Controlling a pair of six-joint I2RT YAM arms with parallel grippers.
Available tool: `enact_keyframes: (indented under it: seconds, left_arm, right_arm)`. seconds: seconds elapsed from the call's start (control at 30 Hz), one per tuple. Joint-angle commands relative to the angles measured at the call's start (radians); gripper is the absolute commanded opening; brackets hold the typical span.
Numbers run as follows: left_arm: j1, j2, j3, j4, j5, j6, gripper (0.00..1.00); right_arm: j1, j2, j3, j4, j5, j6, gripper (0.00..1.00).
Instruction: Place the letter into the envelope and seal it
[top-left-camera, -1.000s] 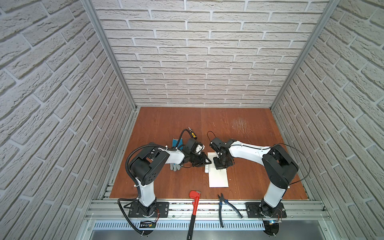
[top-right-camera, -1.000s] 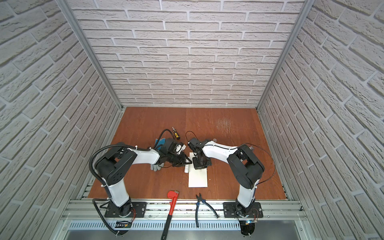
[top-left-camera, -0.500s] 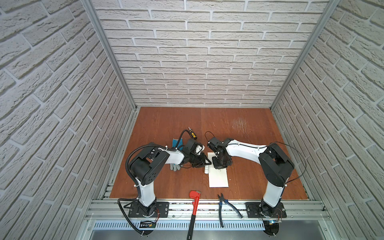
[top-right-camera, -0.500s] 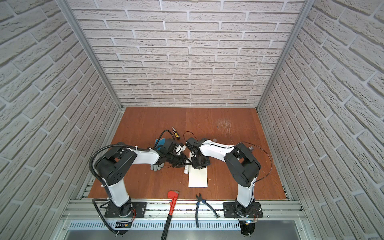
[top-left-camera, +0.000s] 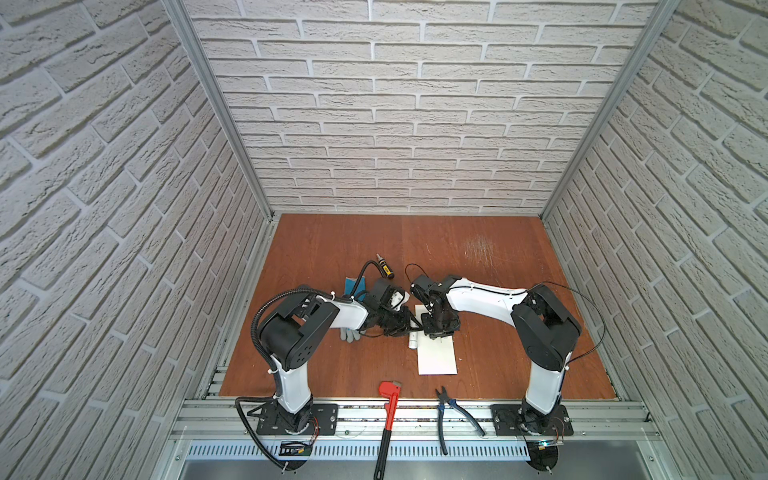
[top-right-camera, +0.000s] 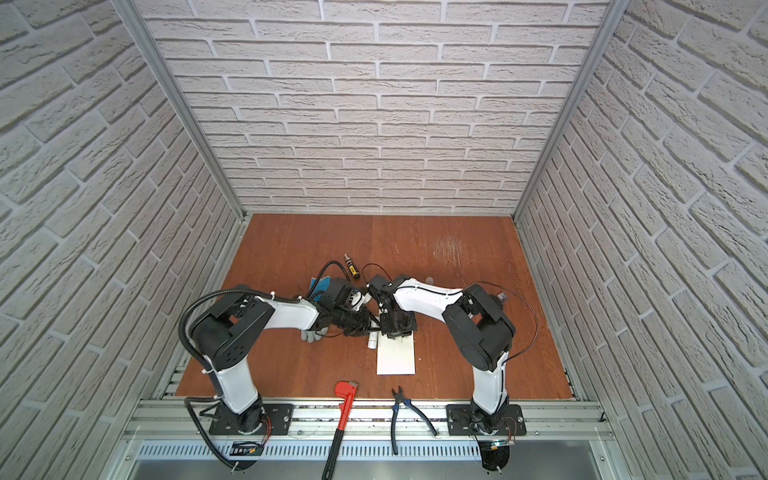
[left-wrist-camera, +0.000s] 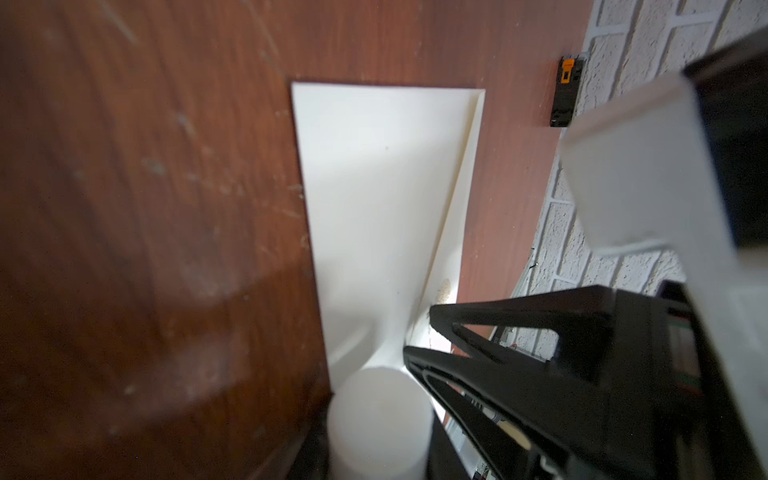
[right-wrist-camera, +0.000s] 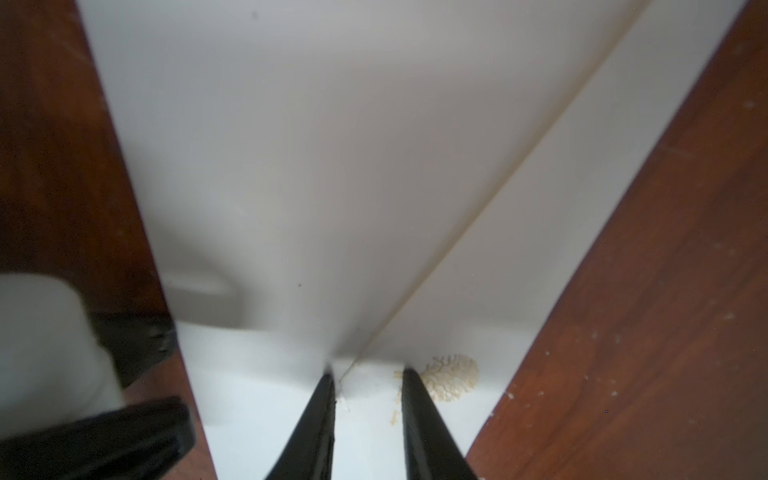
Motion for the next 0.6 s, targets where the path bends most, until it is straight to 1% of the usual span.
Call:
enact_keyframes:
  seconds: [0.0, 0.1, 0.13, 0.2, 0.4, 0.57]
  left_arm:
    - [0.006, 0.010, -0.015, -0.031, -0.006, 0.023, 0.00]
    - [0.010, 0.011, -0.013, -0.036, -0.006, 0.026, 0.00]
    - [0.010, 0.012, -0.015, -0.038, -0.007, 0.025, 0.00]
    - [0.013, 0.011, -0.016, -0.040, -0.010, 0.027, 0.00]
    - [0.015, 0.004, -0.014, -0.051, -0.017, 0.028, 0.00]
    - [0.014, -0.006, -0.013, -0.062, -0.021, 0.032, 0.00]
  right_arm:
    - [0.015, 0.099, -0.069, 0.071, -0.073, -0.013, 0.32]
    - [-0.002, 0.092, -0.079, 0.070, -0.101, -0.038, 0.35]
    - [-0.006, 0.058, -0.082, 0.067, -0.108, -0.045, 0.36]
    - [-0.014, 0.045, -0.081, 0.058, -0.111, -0.057, 0.39]
    - [-0.035, -0.005, -0.070, 0.038, -0.124, -0.086, 0.42]
    - [-0.046, -0.044, -0.045, 0.014, -0.144, -0.107, 0.46]
